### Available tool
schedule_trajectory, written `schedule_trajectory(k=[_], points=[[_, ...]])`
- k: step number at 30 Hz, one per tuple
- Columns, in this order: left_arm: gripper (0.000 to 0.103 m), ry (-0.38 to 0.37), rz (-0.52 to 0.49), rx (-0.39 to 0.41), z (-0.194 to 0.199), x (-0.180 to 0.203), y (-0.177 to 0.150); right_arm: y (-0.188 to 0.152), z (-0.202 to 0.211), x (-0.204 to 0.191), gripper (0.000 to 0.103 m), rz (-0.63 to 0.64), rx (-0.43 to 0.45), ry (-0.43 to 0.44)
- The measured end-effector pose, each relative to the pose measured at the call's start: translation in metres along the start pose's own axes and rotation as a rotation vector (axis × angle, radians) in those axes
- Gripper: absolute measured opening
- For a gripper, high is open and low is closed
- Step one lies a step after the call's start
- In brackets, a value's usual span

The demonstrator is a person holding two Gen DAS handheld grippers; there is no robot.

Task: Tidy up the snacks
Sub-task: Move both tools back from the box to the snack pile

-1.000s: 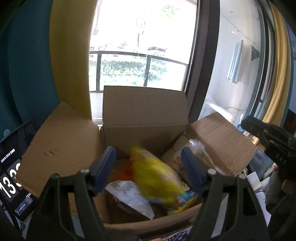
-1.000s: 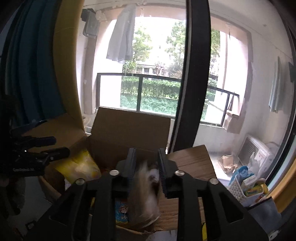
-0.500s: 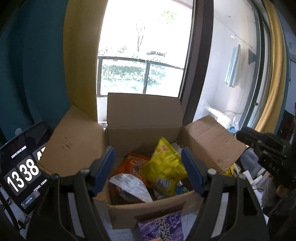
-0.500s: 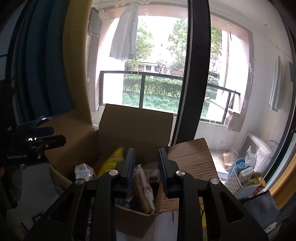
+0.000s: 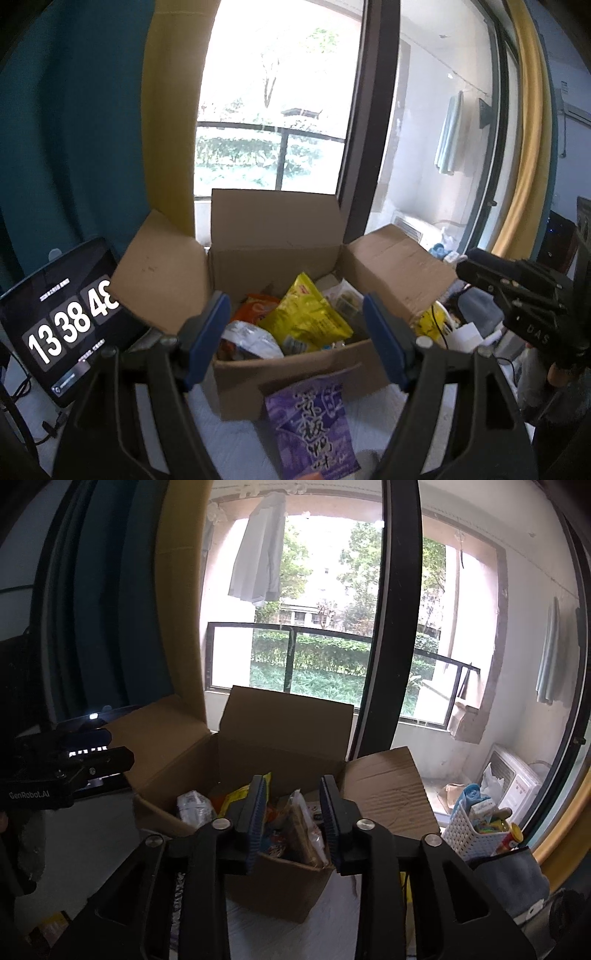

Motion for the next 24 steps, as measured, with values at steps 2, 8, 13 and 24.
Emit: schedule_trajectory(k=[2,8,13,24], points=[[0.076,-0.002,-0.004,0.002,0.007,0.001,-0.004,-0.003,0.007,-0.004,0.039,-0.003,-0.001,0.006],[0.076,-0.007,-0.018,0.000,0.027,0.004,-0.021,-0.016,0.026,-0.014,0.042,-0.005,-0.014,0.024],[0.076,-0.009,-0.023,-0.020,0.041,0.003,-0.039,-0.026,0.040,-0.022,0.045,-0.012,-0.027,0.041],[0.077,0.004,0.011,-0.080,0.071,-0.004,-0.087,-0.068,0.065,-0.037,0.048,-0.024,-0.103,0.074]])
Point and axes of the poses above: each gripper's, at about its wrist camera, not at the fingertips, and z roughly against the way its jaws point, x to its right, y to its top, the point moved 5 cm from there along -z, roughly the way its jaws point, and after that the axes turned 5 degrees about -y, right-handed, at the moved point
